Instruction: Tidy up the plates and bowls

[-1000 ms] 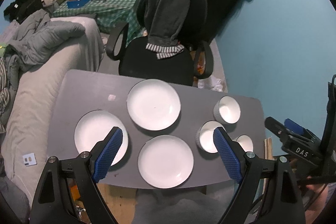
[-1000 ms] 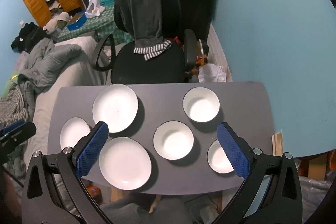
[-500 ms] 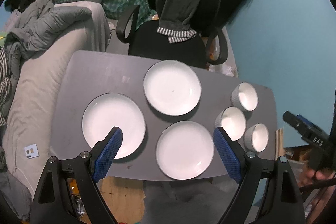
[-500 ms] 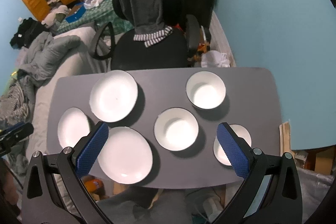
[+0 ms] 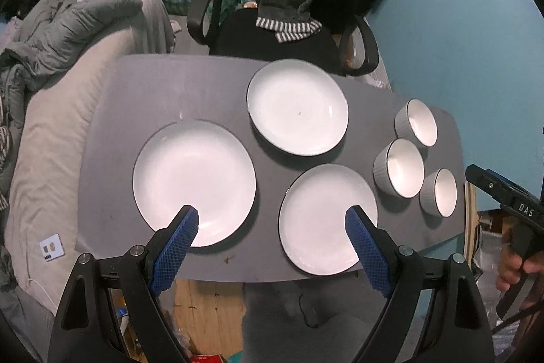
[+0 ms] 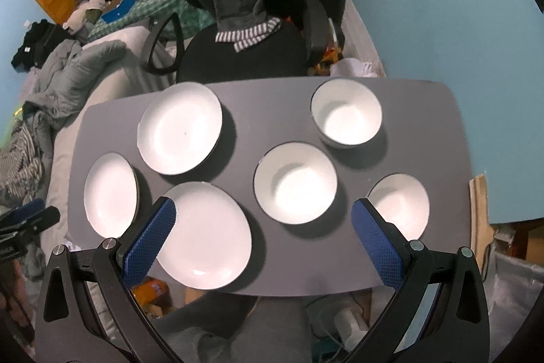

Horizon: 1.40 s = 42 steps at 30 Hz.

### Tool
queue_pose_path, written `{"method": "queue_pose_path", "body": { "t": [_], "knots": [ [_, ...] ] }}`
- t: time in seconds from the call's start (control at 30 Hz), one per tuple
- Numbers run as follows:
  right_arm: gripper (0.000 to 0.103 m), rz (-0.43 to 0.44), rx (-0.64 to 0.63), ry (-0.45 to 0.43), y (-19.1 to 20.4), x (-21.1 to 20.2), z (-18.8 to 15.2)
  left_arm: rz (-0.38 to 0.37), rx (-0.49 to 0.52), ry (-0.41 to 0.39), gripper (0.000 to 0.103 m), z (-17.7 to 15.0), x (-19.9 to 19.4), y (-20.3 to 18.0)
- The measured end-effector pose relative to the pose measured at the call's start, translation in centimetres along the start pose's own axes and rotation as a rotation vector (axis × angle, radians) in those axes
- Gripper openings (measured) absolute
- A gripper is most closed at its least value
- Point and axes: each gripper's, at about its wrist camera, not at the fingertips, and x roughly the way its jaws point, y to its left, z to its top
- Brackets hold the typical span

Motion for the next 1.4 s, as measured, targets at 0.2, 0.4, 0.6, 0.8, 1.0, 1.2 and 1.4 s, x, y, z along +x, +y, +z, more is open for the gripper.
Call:
{"method": "queue_pose_path", "body": {
  "t": [0.2,0.4,0.6,0.8,1.0,1.2,1.4],
  "knots": [
    [0.102,0.030,-0.012,0.027,0.9,2.2,-1.0,-0.038,0.002,0.021,0.089,-1.0,1.7,1.1],
    [0.102,0.057,-0.021,0.068,1.5,4.7,-2.1,-0.058,0.018,0.048,0.089,-1.5,3.8,1.2],
    [0.102,0.088,-0.001,0.094,1.4,6.7,-3.6,-0.096,0.022,0.083,0.089,-1.9,6.2,1.1],
    [0.102,0.117,0.028,0.132,1.0,8.7,-4.8,-0.126,0.025,0.122,0.089,-2.7,8.7,0.9],
    [0.099,0.146,0.079,0.166,0.1,11.0,-5.6,-0.131,0.067,0.141,0.089,-3.2,10.1,0.0],
    [0.098,0.148,0.124,0.190,-1.4,12.2,-6.5,-0.136,0.074,0.176,0.089,-3.6,12.3,-0.6],
    [0.093,0.170,0.106,0.217,-1.2,13.3,-7.2,-0.127,0.066,0.205,0.089,-4.0,14.3,-0.6]
  ]
}}
